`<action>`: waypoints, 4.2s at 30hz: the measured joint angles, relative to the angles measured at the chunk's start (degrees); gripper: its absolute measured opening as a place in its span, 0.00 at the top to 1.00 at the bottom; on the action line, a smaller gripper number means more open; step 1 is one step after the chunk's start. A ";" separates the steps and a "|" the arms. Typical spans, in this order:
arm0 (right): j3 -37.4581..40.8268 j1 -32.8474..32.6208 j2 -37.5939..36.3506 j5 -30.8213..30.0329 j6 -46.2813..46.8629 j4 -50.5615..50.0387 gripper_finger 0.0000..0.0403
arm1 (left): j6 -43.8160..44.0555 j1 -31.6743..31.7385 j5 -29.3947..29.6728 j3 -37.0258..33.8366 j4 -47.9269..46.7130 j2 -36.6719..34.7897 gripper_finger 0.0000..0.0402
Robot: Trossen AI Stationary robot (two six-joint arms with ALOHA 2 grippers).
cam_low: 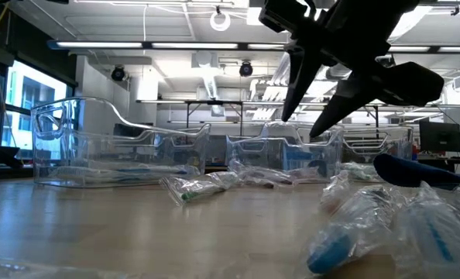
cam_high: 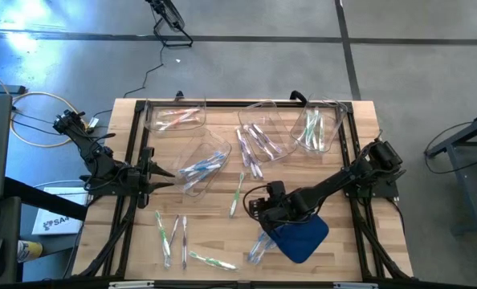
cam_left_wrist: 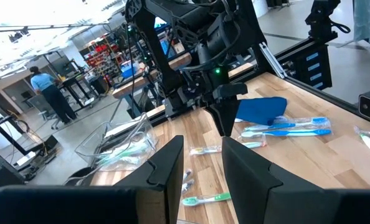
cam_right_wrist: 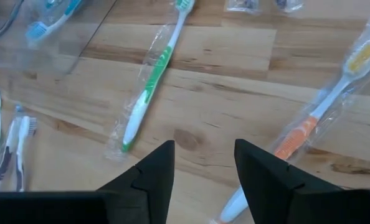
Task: Pick & Place Toothbrushes
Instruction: Put the orange toothbrush into the top left transparent bin
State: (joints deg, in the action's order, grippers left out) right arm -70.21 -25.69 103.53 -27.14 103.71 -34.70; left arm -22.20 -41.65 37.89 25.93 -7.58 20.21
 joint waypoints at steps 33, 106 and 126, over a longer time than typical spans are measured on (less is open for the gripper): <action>0.03 2.08 5.73 9.09 3.18 -3.82 0.50 | -0.02 0.00 0.02 0.04 -0.32 0.15 0.74; 2.48 2.82 8.85 3.92 -1.03 -6.76 0.98 | -0.02 0.00 0.01 0.00 1.46 0.15 0.74; 2.61 2.89 -2.33 -1.57 -18.87 -2.77 0.98 | 0.12 0.00 0.01 0.00 2.98 0.17 0.74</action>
State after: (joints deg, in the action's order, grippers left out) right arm -67.59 -22.81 101.20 -28.71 84.84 -37.47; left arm -22.08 -41.65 37.90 25.93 -4.59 20.38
